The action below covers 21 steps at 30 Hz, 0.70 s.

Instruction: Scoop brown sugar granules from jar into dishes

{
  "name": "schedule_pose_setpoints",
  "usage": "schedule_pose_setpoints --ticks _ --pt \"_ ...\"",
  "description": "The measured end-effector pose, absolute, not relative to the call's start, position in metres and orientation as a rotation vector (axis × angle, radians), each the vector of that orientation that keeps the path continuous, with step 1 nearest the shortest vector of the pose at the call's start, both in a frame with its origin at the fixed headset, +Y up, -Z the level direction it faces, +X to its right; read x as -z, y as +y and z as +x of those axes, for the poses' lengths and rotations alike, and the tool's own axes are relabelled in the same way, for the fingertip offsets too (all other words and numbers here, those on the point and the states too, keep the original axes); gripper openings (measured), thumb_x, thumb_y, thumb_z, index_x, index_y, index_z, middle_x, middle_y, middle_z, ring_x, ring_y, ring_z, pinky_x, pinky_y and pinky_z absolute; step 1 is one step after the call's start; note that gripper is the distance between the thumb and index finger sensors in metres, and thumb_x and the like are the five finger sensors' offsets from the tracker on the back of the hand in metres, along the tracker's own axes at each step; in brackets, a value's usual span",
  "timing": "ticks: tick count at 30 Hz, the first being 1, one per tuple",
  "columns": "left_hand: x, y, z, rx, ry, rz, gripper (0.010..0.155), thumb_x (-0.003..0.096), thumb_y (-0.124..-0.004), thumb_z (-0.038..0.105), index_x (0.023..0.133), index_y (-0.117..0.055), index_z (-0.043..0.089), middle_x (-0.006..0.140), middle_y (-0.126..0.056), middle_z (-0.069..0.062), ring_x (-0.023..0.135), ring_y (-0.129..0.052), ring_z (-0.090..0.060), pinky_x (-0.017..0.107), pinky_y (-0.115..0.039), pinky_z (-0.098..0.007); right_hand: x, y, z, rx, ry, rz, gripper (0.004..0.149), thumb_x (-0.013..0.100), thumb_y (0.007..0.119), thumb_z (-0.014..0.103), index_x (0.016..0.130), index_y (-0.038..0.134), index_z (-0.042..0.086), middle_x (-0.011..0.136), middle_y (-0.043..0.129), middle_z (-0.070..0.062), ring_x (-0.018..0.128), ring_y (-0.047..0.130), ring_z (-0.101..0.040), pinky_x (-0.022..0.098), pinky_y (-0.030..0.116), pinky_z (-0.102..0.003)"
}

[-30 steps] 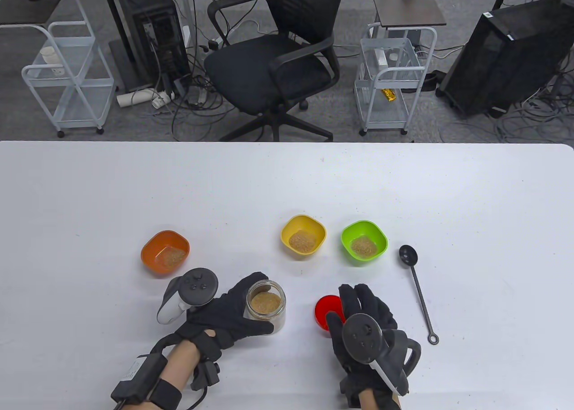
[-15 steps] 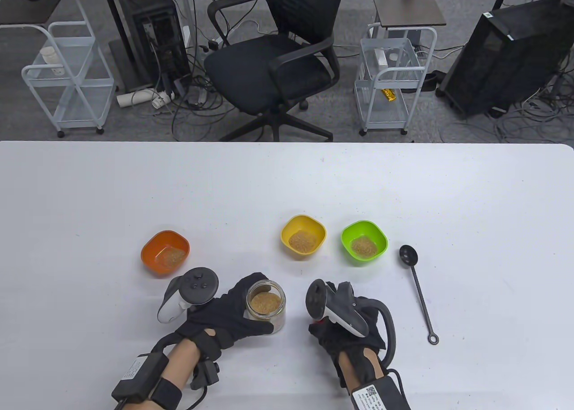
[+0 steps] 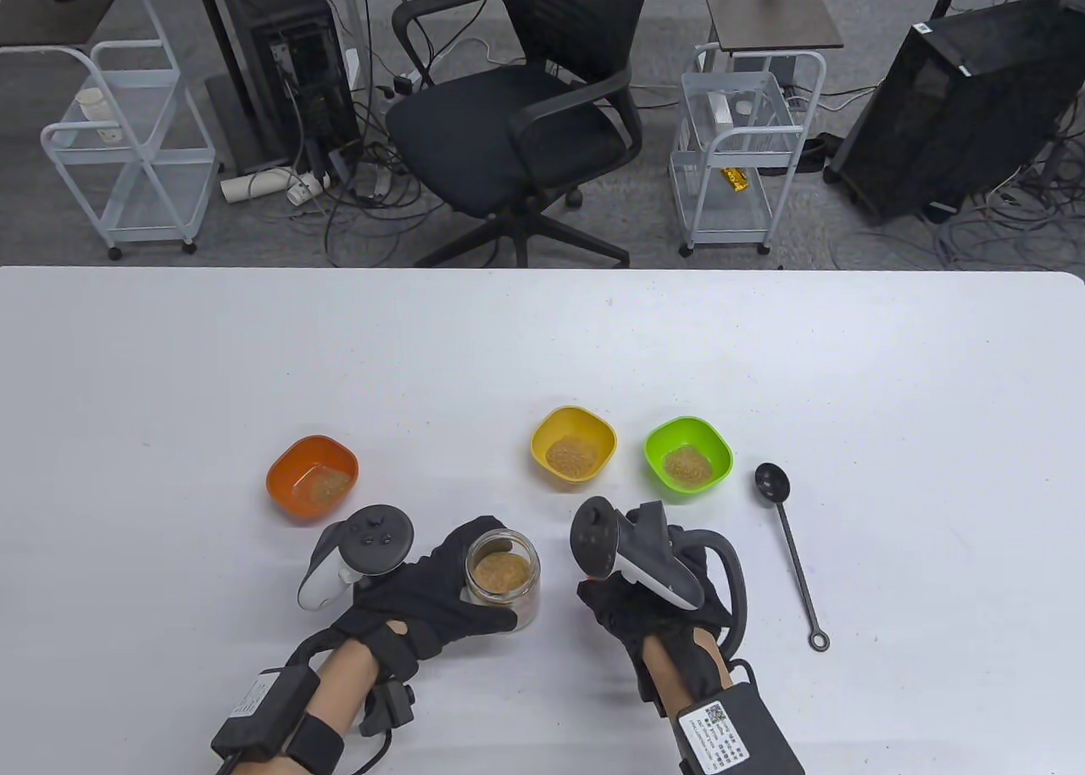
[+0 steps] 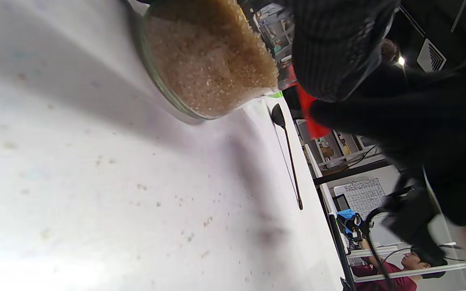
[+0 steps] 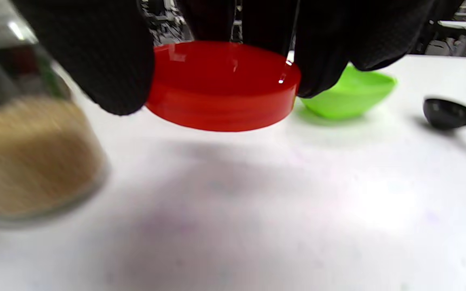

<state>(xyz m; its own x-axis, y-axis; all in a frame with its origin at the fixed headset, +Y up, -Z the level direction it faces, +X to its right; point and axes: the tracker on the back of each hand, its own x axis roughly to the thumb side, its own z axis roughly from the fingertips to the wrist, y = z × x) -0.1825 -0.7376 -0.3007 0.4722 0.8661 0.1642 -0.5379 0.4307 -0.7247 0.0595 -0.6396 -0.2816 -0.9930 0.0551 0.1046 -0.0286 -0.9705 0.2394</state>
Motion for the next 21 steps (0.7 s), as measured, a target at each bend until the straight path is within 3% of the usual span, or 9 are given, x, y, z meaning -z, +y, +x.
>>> schedule_pose_setpoints --ticks 3,7,14,21 --pt "0.301 -0.738 -0.183 -0.935 -0.574 -0.654 0.112 0.0516 -0.096 0.057 0.118 -0.013 0.022 0.13 -0.027 -0.001 0.128 -0.038 -0.03 0.091 -0.046 -0.052 0.276 -0.608 0.045 -3.038 0.304 0.31 0.079 0.047 0.088 0.051 0.112 0.054 0.019 0.116 0.063 -0.018 0.088 0.081 -0.052 0.068 0.067 -0.067" --pt "0.301 -0.738 -0.183 -0.933 -0.573 -0.654 0.112 0.0515 -0.096 0.057 0.119 -0.013 0.022 0.13 -0.027 -0.001 0.128 -0.038 -0.03 0.091 -0.046 -0.052 0.271 -0.592 0.017 -3.041 0.301 0.479 0.079 0.047 0.088 0.051 0.111 0.055 0.021 0.116 0.063 -0.018 0.089 0.082 -0.052 0.068 0.068 -0.067" --pt "0.301 -0.738 -0.182 -0.931 -0.572 -0.652 0.112 0.0514 -0.096 0.057 0.119 -0.014 0.021 0.13 -0.027 -0.002 0.128 -0.039 -0.03 0.091 -0.047 -0.052 0.274 -0.598 -0.032 -3.113 0.394 0.671 0.078 0.047 0.088 0.051 0.111 0.055 0.021 0.116 0.063 -0.017 0.089 0.082 -0.051 0.068 0.069 -0.067" --pt "0.301 -0.738 -0.183 -0.928 -0.572 -0.649 0.112 0.0513 -0.096 0.057 0.119 -0.014 0.021 0.13 -0.028 -0.003 0.128 -0.039 -0.03 0.091 -0.047 -0.052 0.28 -0.608 -0.05 -3.138 0.46 0.732 0.078 0.047 0.088 0.052 0.111 0.055 0.021 0.116 0.064 -0.017 0.089 0.083 -0.051 0.068 0.069 -0.067"
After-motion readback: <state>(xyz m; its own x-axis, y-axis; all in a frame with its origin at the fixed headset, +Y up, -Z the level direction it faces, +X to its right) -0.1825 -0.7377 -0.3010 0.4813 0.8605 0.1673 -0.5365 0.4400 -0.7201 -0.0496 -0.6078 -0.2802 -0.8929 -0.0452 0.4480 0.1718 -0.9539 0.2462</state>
